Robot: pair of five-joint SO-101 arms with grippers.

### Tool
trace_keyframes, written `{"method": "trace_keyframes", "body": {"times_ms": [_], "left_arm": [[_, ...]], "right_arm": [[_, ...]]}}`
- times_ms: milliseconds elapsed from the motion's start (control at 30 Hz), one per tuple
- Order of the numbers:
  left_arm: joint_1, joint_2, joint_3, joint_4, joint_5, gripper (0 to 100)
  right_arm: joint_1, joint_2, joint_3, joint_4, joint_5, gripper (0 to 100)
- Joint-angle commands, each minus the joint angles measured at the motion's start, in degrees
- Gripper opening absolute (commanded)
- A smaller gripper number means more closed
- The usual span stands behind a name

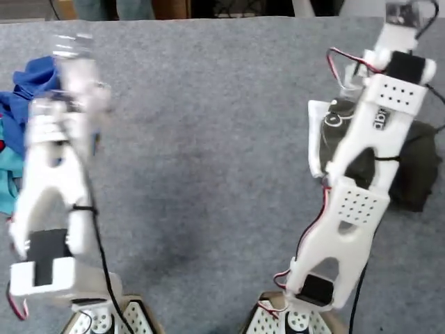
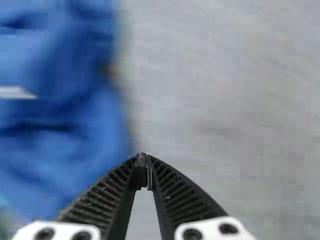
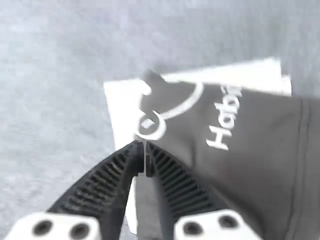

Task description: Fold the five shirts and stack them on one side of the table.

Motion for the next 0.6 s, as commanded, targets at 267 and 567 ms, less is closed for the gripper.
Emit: {"method": "trace_keyframes", "body": {"times_ms": [267, 567], "left_arm": [[-42.07, 14.95, -7.96, -12.57, -13.63, 23], [-43.74, 34.37, -18.15, -12.04, -13.19, 7]], "right_arm": [[-15.91, -7.52, -1.1, 0.26, -0.53, 1.5], [-20.75, -7.87, -1.19, 0.35, -0.53, 1.5]]}}
